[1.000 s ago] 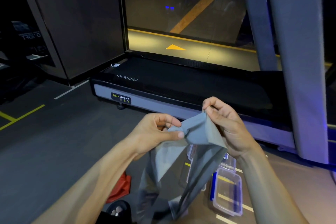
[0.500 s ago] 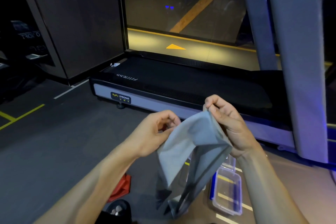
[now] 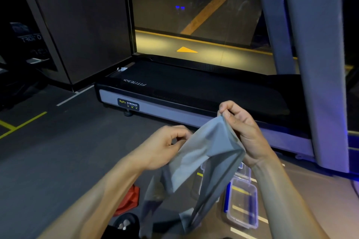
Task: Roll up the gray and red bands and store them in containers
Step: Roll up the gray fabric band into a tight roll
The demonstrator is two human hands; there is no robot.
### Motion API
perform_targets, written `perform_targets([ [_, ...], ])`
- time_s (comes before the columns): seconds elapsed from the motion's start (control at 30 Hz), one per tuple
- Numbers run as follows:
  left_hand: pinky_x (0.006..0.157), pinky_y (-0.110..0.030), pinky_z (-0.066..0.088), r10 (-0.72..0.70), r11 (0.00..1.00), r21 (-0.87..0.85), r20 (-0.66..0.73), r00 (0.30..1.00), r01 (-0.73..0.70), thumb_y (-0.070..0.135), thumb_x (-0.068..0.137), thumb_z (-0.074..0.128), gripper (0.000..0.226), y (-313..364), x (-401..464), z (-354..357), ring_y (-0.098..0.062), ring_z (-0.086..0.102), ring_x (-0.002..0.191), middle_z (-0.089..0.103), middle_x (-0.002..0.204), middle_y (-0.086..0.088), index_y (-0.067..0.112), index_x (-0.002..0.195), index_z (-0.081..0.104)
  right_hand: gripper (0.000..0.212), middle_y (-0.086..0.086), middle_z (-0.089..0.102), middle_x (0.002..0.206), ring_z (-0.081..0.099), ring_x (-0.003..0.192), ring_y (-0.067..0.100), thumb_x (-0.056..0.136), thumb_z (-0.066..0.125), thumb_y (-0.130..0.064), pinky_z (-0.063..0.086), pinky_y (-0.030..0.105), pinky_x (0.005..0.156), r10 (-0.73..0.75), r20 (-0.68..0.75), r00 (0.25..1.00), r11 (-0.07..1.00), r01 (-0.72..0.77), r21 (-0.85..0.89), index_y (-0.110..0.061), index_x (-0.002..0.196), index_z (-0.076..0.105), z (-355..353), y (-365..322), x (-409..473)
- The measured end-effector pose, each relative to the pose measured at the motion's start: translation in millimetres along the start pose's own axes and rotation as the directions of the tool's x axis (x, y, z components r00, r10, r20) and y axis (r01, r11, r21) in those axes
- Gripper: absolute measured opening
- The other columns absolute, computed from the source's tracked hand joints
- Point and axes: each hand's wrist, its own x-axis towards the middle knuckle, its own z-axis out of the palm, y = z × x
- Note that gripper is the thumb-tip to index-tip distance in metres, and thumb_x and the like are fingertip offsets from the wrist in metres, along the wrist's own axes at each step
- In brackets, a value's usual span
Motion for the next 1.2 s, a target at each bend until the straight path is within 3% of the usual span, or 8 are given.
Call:
perform_targets([
  [0.17,0.059,-0.036,0.044,-0.061,0.996,-0.068,0.036,0.997,0.064,0.012,0.091,0.061,0.027,-4,-1,0,-0.021,0.056,0.071,0.069,0.098,0.001,0.031,0.109,0.068,0.008,-0.001,0.054,0.073,0.056,0.061,0.008,0.088,0.068,-0.022,0.050,0.020,0.058,0.000,0.021,1.000,1.000,0.000,-0.002,-0.017,0.092,0.063,0,0,0],
  [0.23,0.078,-0.049,0.052,-0.072,0.996,-0.041,0.040,0.997,0.074,0.016,0.082,0.072,0.037,-3,1,0,-0.032,0.063,0.088,0.068,0.113,-0.006,0.032,0.115,0.065,0.010,0.000,0.053,0.074,0.054,0.061,0.007,0.089,0.071,-0.023,0.049,0.020,0.058,-0.003,0.036,0.999,1.000,0.004,-0.019,-0.017,0.092,0.064,1,1,0],
  [0.37,0.103,-0.031,0.048,-0.068,0.988,-0.127,0.188,0.980,0.093,-0.001,0.080,0.080,0.079,1,-2,0,-0.010,0.054,0.125,0.050,0.137,0.005,0.024,0.141,0.037,0.002,0.002,0.054,0.077,0.056,0.064,0.008,0.090,0.063,-0.016,0.052,0.022,0.062,0.006,0.034,0.999,1.000,-0.005,-0.014,-0.017,0.091,0.065,3,4,0],
  [0.57,0.058,-0.035,0.041,-0.113,0.963,-0.238,0.078,0.991,0.128,-0.015,0.089,0.052,0.043,-8,1,4,-0.020,0.056,0.079,0.067,0.102,-0.003,0.016,0.117,0.059,0.026,0.001,0.054,0.079,0.060,0.069,0.012,0.086,0.080,-0.026,0.055,0.025,0.066,-0.009,0.054,0.998,0.998,0.006,0.055,-0.014,0.096,0.059,2,-1,1],
  [0.7,0.083,-0.041,0.053,-0.119,0.971,-0.203,0.049,0.992,0.126,-0.007,0.083,0.064,0.047,-19,2,2,-0.014,0.064,0.092,0.071,0.106,0.005,0.024,0.118,0.065,0.030,0.001,0.051,0.078,0.058,0.067,0.011,0.083,0.083,-0.030,0.053,0.025,0.065,-0.026,0.063,0.998,0.996,0.020,0.088,-0.016,0.096,0.060,1,-3,2],
  [0.87,0.111,-0.016,0.036,-0.086,0.976,-0.172,0.277,0.957,0.137,0.005,0.086,0.078,0.097,-19,2,7,0.011,0.038,0.137,0.033,0.150,0.028,0.029,0.157,0.017,0.013,-0.003,0.055,0.076,0.058,0.062,0.007,0.088,0.066,-0.022,0.054,0.022,0.060,-0.081,-0.003,0.997,0.994,0.081,0.079,-0.016,0.094,0.057,5,-5,1],
  [1.07,0.056,-0.029,0.040,-0.147,0.971,-0.190,-0.011,0.989,0.142,-0.003,0.081,0.062,0.027,-35,9,12,-0.011,0.051,0.064,0.061,0.080,0.005,0.019,0.096,0.064,0.034,-0.005,0.052,0.074,0.053,0.063,0.009,0.084,0.081,-0.034,0.051,0.024,0.061,-0.141,0.018,0.990,0.983,0.137,0.125,-0.017,0.097,0.055,-1,-11,4],
  [1.2,0.098,-0.023,0.048,-0.144,0.948,-0.251,0.206,0.968,0.194,-0.005,0.082,0.076,0.065,-41,9,6,-0.005,0.058,0.114,0.056,0.130,0.007,0.018,0.136,0.046,0.030,-0.005,0.050,0.072,0.049,0.062,0.010,0.085,0.080,-0.033,0.049,0.025,0.060,-0.140,0.032,0.990,0.978,0.134,0.162,-0.018,0.096,0.057,0,-12,4],
])
